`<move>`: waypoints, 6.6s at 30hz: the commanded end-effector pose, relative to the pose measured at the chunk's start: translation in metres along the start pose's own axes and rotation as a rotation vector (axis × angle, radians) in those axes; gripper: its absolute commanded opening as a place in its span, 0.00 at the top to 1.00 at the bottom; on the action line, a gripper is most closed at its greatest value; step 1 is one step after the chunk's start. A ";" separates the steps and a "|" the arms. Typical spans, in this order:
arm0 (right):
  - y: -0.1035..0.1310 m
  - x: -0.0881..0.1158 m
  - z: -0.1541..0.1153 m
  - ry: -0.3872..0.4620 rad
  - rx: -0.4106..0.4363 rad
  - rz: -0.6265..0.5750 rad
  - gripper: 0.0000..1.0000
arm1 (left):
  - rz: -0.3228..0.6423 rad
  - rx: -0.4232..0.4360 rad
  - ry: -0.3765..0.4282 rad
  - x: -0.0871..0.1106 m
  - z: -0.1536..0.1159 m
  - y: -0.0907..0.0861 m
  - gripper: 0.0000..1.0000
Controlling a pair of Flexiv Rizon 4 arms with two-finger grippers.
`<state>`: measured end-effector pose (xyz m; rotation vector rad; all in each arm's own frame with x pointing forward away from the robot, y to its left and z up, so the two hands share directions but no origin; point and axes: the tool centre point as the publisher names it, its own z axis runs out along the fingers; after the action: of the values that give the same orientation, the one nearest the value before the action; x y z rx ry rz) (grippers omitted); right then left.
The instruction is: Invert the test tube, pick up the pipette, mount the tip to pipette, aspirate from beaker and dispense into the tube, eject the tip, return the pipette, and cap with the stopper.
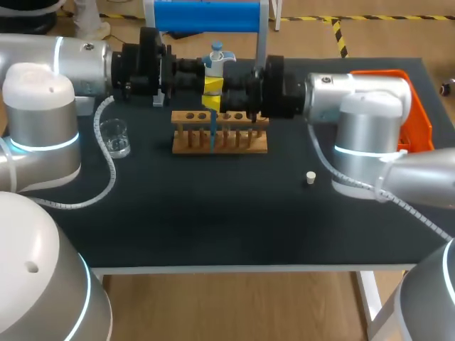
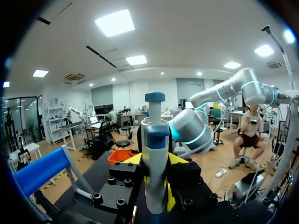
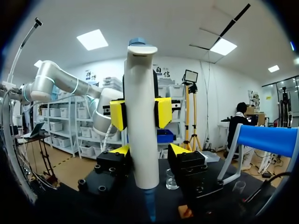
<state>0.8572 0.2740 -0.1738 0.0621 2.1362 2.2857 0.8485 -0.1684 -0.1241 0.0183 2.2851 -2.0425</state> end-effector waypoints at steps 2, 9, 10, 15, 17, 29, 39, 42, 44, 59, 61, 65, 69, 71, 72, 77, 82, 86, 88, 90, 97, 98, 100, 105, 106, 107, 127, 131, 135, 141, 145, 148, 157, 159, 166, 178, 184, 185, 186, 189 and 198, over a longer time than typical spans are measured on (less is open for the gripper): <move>-0.002 0.001 -0.001 -0.002 -0.018 -0.001 0.53 | 0.002 0.004 -0.003 0.000 0.001 0.001 1.00; -0.001 0.001 -0.001 0.002 -0.034 0.009 0.53 | 0.002 0.004 -0.003 0.000 0.001 0.001 1.00; 0.000 0.001 -0.001 0.002 -0.035 0.008 0.54 | 0.002 0.004 -0.003 0.000 0.001 0.001 1.00; 0.001 0.001 0.000 0.004 -0.038 0.007 0.82 | 0.002 0.004 -0.003 0.000 0.001 0.001 1.00; 0.001 0.002 0.000 0.004 -0.038 0.008 1.00 | 0.002 0.004 -0.003 0.000 0.001 0.001 1.00; 0.004 0.000 -0.003 0.033 0.000 -0.001 1.00 | 0.002 0.004 -0.003 0.000 0.001 0.001 0.00; 0.006 -0.016 -0.028 0.117 0.069 -0.009 1.00 | 0.002 0.004 -0.003 0.000 0.001 0.001 0.00; 0.009 -0.023 -0.043 0.148 0.081 -0.022 1.00 | 0.002 0.004 -0.003 0.000 0.001 0.001 0.00; 0.012 -0.028 -0.055 0.165 0.090 -0.020 1.00 | 0.002 0.004 -0.003 0.000 0.001 0.001 0.00; 0.031 -0.069 -0.175 0.174 0.117 -0.048 1.00 | 0.002 0.004 -0.003 0.000 0.001 0.001 0.00; 0.033 -0.073 -0.189 0.174 0.115 -0.044 1.00 | 0.002 0.004 -0.003 0.000 0.001 0.001 0.00; 0.037 -0.078 -0.222 0.162 0.115 -0.033 1.00 | 0.002 0.004 -0.003 0.000 0.001 0.001 0.00; 0.039 -0.083 -0.254 0.141 0.119 -0.025 1.00 | 0.002 0.004 -0.003 0.000 0.001 0.001 0.00; 0.040 -0.086 -0.266 0.140 0.121 -0.019 1.00 | 0.002 0.004 -0.003 0.000 0.001 0.001 0.00; 0.040 -0.088 -0.274 0.137 0.127 -0.015 1.00 | 0.002 0.004 -0.003 0.000 0.001 0.001 0.00; 0.039 -0.092 -0.302 0.111 0.132 0.000 1.00 | 0.002 0.004 -0.003 0.000 0.001 0.001 0.00; 0.037 -0.092 -0.324 0.105 0.125 0.011 1.00 | 0.002 0.004 -0.003 0.000 0.001 0.001 0.00; 0.034 -0.094 -0.337 0.117 0.126 0.027 1.00 | 0.002 0.004 -0.003 0.000 0.001 0.001 0.00; 0.032 -0.094 -0.342 0.127 0.124 0.044 1.00 | 0.002 0.004 -0.003 0.000 0.001 0.001 0.00; 0.030 -0.096 -0.349 0.138 0.124 0.055 1.00 | 0.002 0.004 -0.003 0.000 0.001 0.001 0.00; 0.027 -0.102 -0.373 0.135 0.129 0.060 1.00 | 0.002 0.004 -0.003 0.000 0.001 0.001 0.00; 0.027 -0.103 -0.376 0.136 0.129 0.060 1.00 | 0.002 0.004 -0.003 0.000 0.001 0.001 0.00; 0.025 -0.105 -0.382 0.133 0.130 0.061 1.00 | 0.002 0.004 -0.003 0.000 0.001 0.001 0.00; 0.021 -0.108 -0.394 0.144 0.128 0.065 1.00 | 0.002 0.004 -0.003 0.000 0.001 0.001 0.00; 0.020 -0.109 -0.396 0.144 0.128 0.065 1.00 | 0.002 0.004 -0.003 0.000 0.001 0.001 0.00; 0.019 -0.110 -0.398 0.144 0.129 0.064 1.00 | 0.002 0.004 -0.003 0.000 0.001 0.001 0.00; 0.005 -0.111 -0.408 0.201 0.109 0.069 1.00 | 0.002 0.004 -0.003 0.000 0.001 0.001 0.00; 0.005 -0.109 -0.408 0.208 0.106 0.060 1.00 | 0.002 0.004 -0.003 0.000 0.001 0.001 0.00; 0.006 -0.106 -0.408 0.216 0.094 0.034 1.00 | 0.002 0.004 -0.003 0.000 0.001 0.001 0.00; 0.006 -0.104 -0.410 0.215 0.062 0.009 1.00 | 0.002 0.004 -0.003 0.000 0.001 0.001 0.00; 0.006 -0.102 -0.411 0.213 0.060 0.003 1.00 | 0.002 0.004 -0.003 0.000 0.001 0.001 0.00; 0.005 -0.102 -0.411 0.210 0.061 0.001 1.00 | 0.002 0.004 -0.003 0.000 0.001 0.001 0.00; 0.004 -0.101 -0.412 0.208 0.062 -0.004 1.00 | 0.002 0.004 -0.003 0.000 0.001 0.001 0.00; 0.004 -0.101 -0.412 0.208 0.062 -0.004 1.00 | 0.002 0.004 -0.003 0.000 0.001 0.001 0.00; 0.004 -0.101 -0.412 0.208 0.062 -0.004 1.00 | 0.002 0.004 -0.003 0.000 0.001 0.001 0.00; 0.004 -0.101 -0.412 0.208 0.062 -0.004 1.00 | 0.002 0.004 -0.003 0.000 0.001 0.001 0.00; 0.004 -0.101 -0.412 0.208 0.062 -0.004 1.00 | 0.002 0.004 -0.003 0.000 0.001 0.001 0.00; 0.004 -0.101 -0.412 0.208 0.062 -0.004 1.00 | 0.002 0.004 -0.003 0.000 0.001 0.001 0.00; 0.004 -0.101 -0.412 0.208 0.062 -0.004 1.00 | 0.002 0.004 -0.003 0.000 0.001 0.001 0.00; 0.004 -0.101 -0.412 0.208 0.062 -0.004 1.00 | 0.002 0.004 -0.003 0.000 0.001 0.001 0.00; 0.004 -0.101 -0.412 0.208 0.062 -0.004 1.00 | -0.087 -0.071 0.027 -0.062 0.105 -0.037 0.00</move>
<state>0.9407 -0.1386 -0.1986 -0.1784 2.2982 2.3127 0.8689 -0.2094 -0.0981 -0.0726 2.3404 -2.0530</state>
